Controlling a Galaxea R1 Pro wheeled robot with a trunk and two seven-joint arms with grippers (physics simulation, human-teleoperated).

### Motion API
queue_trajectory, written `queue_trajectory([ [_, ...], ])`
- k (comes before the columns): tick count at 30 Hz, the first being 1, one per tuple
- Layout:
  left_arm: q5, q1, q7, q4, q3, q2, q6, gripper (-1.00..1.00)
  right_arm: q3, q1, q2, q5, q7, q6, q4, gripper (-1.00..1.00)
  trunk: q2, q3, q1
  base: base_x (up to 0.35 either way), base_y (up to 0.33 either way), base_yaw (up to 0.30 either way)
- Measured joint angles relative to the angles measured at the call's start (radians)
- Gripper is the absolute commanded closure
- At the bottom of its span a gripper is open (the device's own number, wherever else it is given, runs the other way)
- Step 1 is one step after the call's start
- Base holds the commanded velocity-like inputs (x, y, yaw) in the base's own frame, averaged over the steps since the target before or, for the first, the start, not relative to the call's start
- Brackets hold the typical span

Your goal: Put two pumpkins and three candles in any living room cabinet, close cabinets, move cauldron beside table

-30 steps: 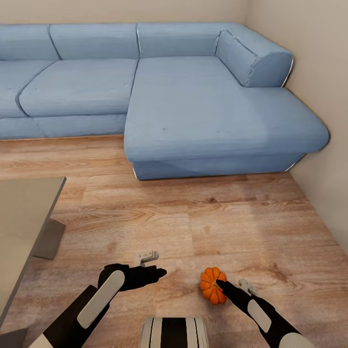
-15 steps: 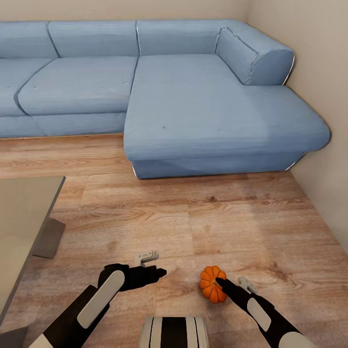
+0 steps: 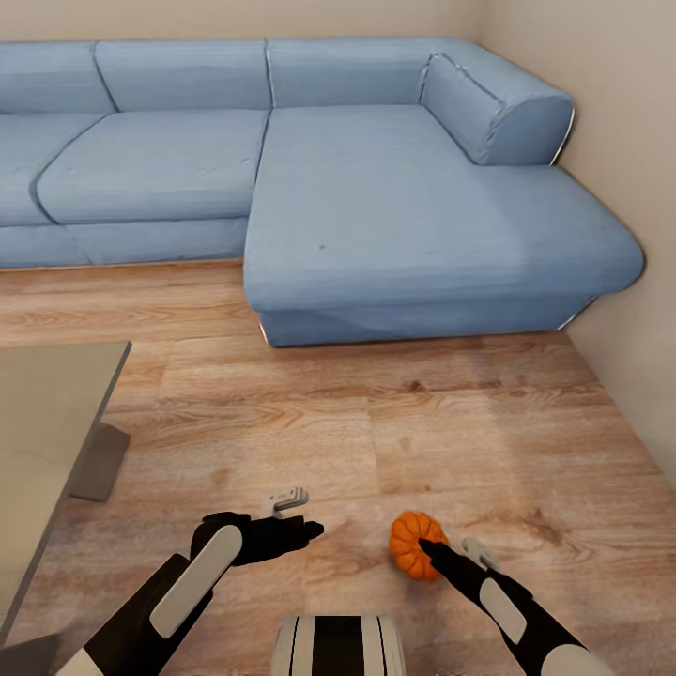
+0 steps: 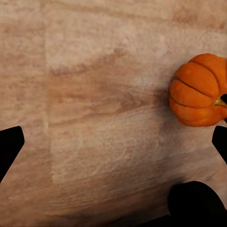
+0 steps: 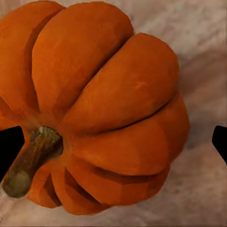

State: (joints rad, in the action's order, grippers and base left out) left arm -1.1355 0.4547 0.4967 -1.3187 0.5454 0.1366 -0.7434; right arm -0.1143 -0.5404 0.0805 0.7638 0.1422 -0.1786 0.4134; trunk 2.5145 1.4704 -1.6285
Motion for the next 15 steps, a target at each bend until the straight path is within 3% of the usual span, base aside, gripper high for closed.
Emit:
queue_trajectory([
  [15, 0.000, 0.000, 0.003, 0.000, 0.001, -0.001, 0.000, -1.00, -0.005, 0.000, 0.000, 0.006, 0.003, 0.000, -0.005, -1.00, 0.000, 0.000, 0.000, 0.015, 0.033, 0.000],
])
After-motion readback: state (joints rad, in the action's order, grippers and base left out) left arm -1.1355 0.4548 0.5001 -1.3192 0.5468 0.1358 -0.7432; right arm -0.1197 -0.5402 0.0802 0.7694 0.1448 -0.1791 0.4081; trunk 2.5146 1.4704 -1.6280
